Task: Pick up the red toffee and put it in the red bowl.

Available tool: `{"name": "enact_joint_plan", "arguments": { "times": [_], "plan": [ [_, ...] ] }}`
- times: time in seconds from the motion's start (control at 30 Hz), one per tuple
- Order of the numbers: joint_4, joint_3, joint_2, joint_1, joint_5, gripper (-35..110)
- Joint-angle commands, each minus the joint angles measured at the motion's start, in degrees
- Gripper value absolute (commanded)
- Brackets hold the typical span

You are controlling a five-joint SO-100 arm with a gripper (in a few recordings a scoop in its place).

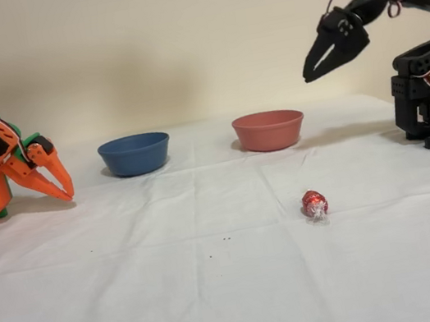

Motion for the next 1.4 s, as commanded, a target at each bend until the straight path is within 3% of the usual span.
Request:
{"name": "enact_joint_plan", "arguments": {
  "times": [0.0, 0.37, 1.07, 1.37],
  "plan": [
    [2.0, -12.1, -7.8, -4.1, 4.3, 0],
    [4.0, -20.1, -19.5, -20.5, 16.0, 0],
    [-8.8, -20.8, -35.4, -32.1, 16.7, 1],
    [-15.1, -21.5, -44.2, -36.2, 18.7, 12]
  ]
}}
